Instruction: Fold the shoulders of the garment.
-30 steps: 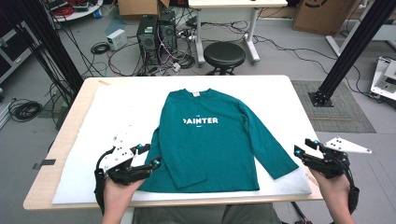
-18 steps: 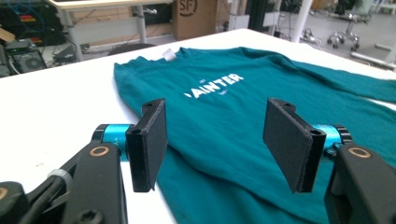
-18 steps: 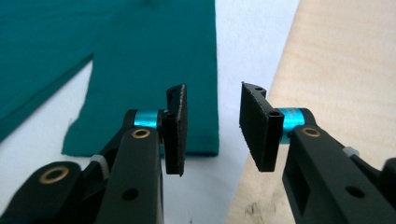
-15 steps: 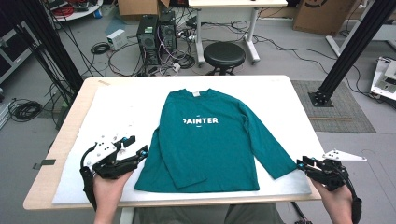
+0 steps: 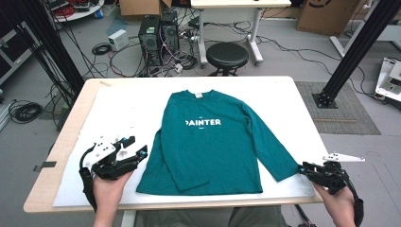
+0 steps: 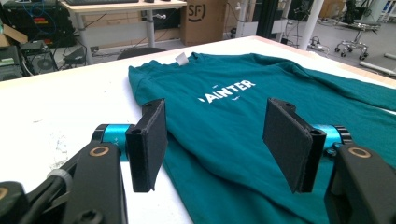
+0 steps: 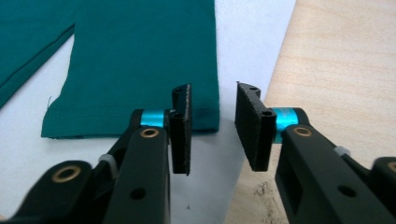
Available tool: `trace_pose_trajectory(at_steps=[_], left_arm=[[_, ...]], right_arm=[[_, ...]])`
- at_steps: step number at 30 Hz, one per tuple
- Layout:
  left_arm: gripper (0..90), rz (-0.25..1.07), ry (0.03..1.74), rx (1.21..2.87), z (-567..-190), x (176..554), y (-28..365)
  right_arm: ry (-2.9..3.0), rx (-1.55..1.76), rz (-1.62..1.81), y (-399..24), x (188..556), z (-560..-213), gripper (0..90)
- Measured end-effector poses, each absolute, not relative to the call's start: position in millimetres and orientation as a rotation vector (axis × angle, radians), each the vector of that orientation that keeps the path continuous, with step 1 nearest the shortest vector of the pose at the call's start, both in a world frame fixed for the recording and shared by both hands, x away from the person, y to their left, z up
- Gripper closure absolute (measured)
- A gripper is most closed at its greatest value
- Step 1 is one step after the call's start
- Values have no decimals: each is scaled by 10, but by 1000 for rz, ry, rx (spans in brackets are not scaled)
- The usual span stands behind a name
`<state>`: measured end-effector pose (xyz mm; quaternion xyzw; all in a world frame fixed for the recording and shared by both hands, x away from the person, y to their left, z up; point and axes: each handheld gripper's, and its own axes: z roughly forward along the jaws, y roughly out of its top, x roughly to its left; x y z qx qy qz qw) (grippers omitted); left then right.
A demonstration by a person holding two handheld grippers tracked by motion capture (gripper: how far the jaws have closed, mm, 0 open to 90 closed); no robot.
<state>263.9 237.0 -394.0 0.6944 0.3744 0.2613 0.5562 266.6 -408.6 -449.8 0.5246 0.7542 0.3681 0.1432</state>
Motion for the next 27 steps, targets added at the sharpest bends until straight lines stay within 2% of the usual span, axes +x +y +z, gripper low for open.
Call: trace_pose_trajectory(at_steps=[1,2,3,5,11,17,24,27], left_arm=[[399,615,885,1639,-3943,2636,2368],[399,615,885,1639,-3943,2636,2368],[399,618,886,1638,-3943,2634,2370],[399,620,888,1640,-3941,2632,2377],[399,615,893,1636,-3950,2631,2388],[399,621,905,1638,-3962,2626,2404],[399,625,906,1637,-3957,2599,2418],[399,626,911,1632,-3961,2588,2437]], right_arm=[[2174,1534,1063,-4096,2661,-4496,763],[2174,1534,1063,-4096,2661,-4496,763],[2205,1497,1085,-4102,2661,-4497,859],[2210,1489,1075,-4066,2641,-4485,890],[2216,1443,1083,-3998,2622,-4437,899],[2113,1309,1227,-3901,2507,-4169,900],[2090,1154,1345,-3570,2460,-3878,900],[2145,1040,1380,-3264,2469,-3780,900]])
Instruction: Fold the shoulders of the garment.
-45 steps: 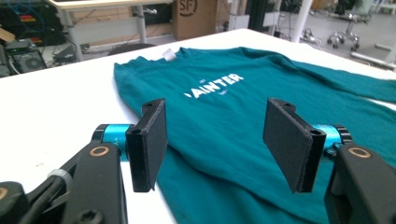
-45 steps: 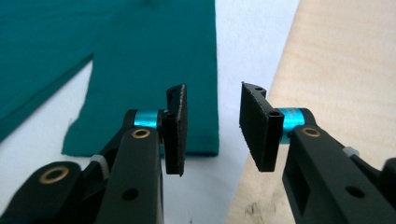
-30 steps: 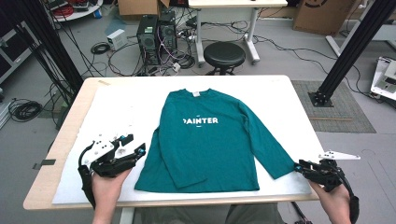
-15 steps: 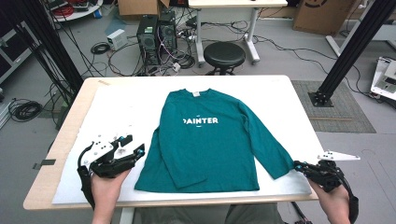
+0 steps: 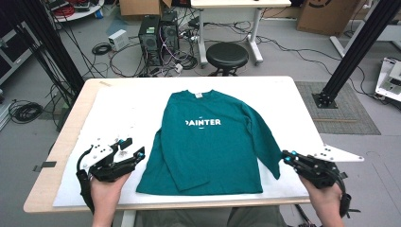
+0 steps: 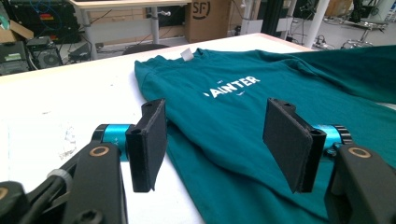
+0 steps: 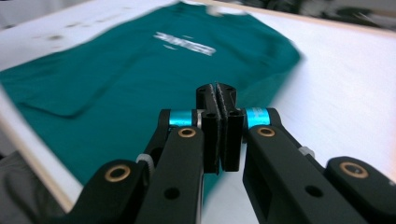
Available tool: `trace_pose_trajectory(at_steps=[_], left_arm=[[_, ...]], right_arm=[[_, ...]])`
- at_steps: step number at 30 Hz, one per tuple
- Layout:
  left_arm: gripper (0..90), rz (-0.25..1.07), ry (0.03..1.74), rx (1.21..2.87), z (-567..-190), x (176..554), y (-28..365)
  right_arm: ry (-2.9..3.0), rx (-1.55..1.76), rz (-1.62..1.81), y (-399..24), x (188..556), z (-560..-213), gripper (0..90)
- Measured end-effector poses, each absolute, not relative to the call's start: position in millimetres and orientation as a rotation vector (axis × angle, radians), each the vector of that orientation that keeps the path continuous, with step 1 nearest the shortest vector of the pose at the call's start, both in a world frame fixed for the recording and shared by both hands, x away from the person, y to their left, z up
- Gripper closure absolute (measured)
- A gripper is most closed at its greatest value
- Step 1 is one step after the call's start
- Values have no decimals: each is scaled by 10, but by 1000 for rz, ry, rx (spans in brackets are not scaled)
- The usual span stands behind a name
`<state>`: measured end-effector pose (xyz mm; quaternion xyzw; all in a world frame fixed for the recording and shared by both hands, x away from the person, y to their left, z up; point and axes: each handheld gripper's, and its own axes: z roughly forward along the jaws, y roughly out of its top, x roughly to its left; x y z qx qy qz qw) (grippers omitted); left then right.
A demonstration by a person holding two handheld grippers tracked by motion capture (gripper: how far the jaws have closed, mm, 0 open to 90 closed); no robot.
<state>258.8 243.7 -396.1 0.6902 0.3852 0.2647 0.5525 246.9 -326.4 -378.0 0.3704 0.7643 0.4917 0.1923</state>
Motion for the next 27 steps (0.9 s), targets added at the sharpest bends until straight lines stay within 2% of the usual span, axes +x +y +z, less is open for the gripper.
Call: trace_pose_trajectory(at_steps=[6,9,10,18,27], left_arm=[[399,619,920,1632,-3982,2578,2449],[399,618,919,1639,-3983,2578,2447],[399,615,918,1640,-3986,2577,2445],[399,607,924,1645,-4005,2583,2457],[398,602,920,1652,-4008,2586,2447]], right_arm=[[2294,807,1402,-2524,2495,-3766,900],[2332,769,1404,-2359,2518,-3784,900],[2366,713,1394,-2152,2556,-3822,900],[2500,614,1325,-1707,2636,-4038,900],[2573,548,1289,-1477,2613,-4149,900]])
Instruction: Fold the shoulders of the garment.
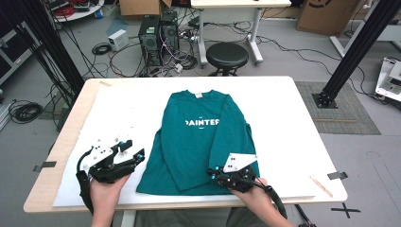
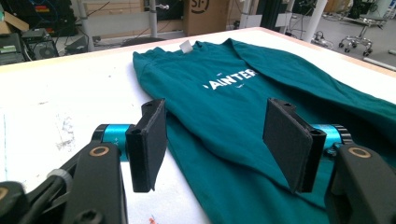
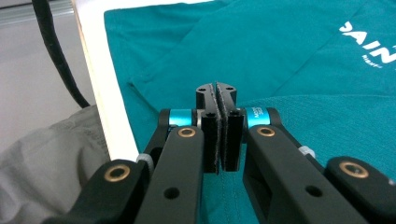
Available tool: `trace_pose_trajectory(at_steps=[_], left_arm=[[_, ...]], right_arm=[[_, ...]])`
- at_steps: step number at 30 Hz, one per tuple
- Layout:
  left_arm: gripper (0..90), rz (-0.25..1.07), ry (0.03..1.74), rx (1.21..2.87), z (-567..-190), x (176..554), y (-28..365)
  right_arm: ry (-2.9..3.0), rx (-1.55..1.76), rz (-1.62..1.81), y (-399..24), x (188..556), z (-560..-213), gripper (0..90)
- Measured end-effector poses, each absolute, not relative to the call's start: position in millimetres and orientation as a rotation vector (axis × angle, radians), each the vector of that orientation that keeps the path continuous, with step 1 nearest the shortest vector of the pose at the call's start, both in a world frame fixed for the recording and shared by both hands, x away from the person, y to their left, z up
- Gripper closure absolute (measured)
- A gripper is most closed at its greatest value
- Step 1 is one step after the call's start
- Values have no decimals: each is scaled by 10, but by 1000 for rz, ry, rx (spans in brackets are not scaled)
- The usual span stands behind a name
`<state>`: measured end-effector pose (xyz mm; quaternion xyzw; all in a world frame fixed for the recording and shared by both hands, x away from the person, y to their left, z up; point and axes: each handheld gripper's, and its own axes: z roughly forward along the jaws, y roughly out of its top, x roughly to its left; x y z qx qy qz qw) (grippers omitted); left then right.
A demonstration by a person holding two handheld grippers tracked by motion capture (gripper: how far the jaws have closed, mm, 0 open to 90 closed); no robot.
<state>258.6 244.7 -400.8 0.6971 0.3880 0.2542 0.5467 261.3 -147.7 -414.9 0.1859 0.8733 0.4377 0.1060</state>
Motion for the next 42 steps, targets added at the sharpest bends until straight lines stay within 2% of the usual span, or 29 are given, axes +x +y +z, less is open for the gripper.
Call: trace_pose_trajectory(at_steps=[6,9,13,14,17,22,25,26,29,38,42], left_arm=[[399,598,915,1661,-4014,2593,2421],[399,590,914,1665,-4022,2597,2412],[399,589,918,1664,-4025,2597,2423],[399,591,919,1665,-4026,2596,2428],[399,593,917,1667,-4031,2599,2425],[399,592,921,1673,-4033,2602,2389],[398,592,928,1678,-4041,2604,2377],[397,591,935,1681,-4054,2603,2367],[396,589,937,1689,-4067,2599,2362],[393,609,948,1702,-4119,2585,2355],[385,614,953,1698,-4129,2583,2384]], right_arm=[[2604,547,1269,-1422,2648,-4211,895],[2618,540,1302,-1393,2684,-4216,787],[2599,578,1337,-1462,2688,-4158,778],[2549,591,1360,-1559,2715,-4102,742],[2517,640,1376,-1667,2741,-4053,736],[2351,789,1397,-2074,2842,-3924,631],[2305,830,1398,-2203,2868,-3900,610],[2258,884,1382,-2323,2875,-3890,565],[2197,949,1357,-2496,2887,-3911,522],[2078,1044,1331,-2868,2954,-3948,463],[2036,1094,1325,-3000,3040,-3959,410]])
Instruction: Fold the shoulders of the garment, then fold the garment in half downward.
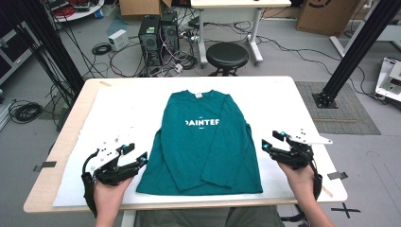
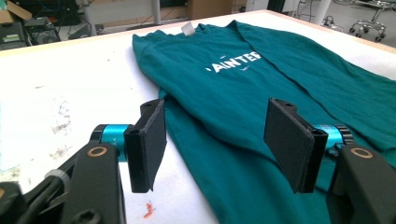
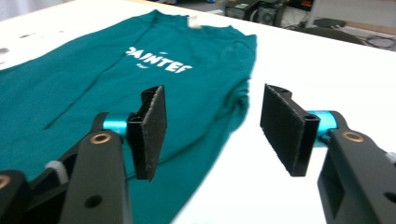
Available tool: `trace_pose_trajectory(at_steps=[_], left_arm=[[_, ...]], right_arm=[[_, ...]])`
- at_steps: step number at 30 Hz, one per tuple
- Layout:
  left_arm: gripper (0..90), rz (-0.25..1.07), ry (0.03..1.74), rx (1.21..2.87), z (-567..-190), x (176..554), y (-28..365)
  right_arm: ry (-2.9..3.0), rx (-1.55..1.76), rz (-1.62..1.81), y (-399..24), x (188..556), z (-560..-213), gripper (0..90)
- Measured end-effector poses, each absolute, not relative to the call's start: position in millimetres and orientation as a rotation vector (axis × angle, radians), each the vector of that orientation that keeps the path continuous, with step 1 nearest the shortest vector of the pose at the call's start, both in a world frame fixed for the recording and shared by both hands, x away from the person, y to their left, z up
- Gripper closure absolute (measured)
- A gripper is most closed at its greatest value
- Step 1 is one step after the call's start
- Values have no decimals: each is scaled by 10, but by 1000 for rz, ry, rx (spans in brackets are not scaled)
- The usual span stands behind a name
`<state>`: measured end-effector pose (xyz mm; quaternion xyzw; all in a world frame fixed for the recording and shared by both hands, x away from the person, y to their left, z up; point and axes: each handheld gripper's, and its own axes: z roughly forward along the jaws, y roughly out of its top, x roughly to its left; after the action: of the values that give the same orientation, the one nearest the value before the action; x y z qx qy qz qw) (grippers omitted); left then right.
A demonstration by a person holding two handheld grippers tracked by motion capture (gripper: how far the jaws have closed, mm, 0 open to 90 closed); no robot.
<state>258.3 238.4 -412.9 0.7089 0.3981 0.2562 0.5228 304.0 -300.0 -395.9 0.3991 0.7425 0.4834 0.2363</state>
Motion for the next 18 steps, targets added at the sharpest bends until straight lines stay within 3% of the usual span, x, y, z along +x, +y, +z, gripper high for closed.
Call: trace_pose_trajectory(at_steps=[10,18], left_arm=[[374,632,975,1689,-4128,2539,2415],[374,595,1002,1722,-4159,2512,2311]], right_arm=[[2020,1146,1300,-3027,3114,-3980,328],[2021,1155,1298,-2988,3071,-3981,324]])
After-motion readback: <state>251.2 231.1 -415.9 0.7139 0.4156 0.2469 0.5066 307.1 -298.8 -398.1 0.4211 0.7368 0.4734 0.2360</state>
